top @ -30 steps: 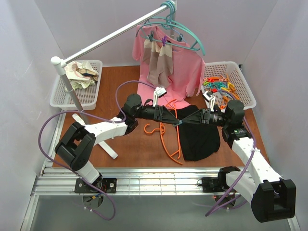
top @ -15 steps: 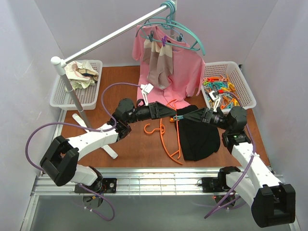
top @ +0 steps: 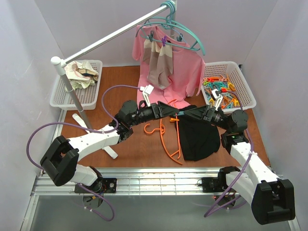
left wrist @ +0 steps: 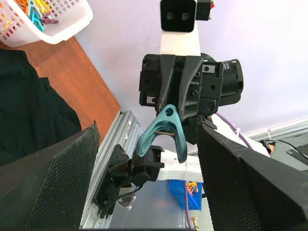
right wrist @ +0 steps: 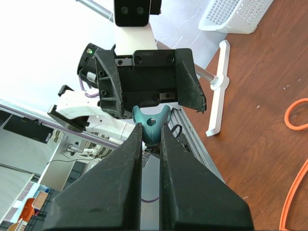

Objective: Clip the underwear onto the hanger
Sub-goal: Pick up the clamp at the center of the board.

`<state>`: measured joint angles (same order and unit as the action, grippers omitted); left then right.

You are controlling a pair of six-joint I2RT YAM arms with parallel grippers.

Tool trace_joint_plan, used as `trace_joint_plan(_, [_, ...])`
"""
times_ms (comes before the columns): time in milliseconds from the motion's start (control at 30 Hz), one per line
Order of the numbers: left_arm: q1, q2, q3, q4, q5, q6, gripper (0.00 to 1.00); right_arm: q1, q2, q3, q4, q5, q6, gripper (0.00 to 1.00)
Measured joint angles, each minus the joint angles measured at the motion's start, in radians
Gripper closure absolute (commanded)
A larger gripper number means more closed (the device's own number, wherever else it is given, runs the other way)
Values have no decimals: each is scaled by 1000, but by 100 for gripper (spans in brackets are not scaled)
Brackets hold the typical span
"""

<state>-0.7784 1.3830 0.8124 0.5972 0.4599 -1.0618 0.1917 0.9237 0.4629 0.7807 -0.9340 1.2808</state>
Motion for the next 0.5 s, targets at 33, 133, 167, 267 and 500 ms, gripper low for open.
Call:
trace_joint_plan(33, [-2, 0, 0, 1, -3, 0, 29, 0, 2, -3, 6, 1, 3, 99])
trace_joint_plan(133, [-7, 0, 0, 2, -5, 0, 30, 2, 6, -3, 16, 5, 13, 99])
trace_joint_plan(167, [-9, 1, 1, 2, -5, 0, 31, 3, 6, -3, 18, 5, 15, 99])
trace_joint_plan(267, [-16, 4, 6, 3, -5, -1, 33, 6, 6, -3, 31, 10, 21, 99])
trace_joint_plan(500, [-27, 4, 15, 11, -3, -1, 46, 6, 6, -16, 42, 16, 21, 99])
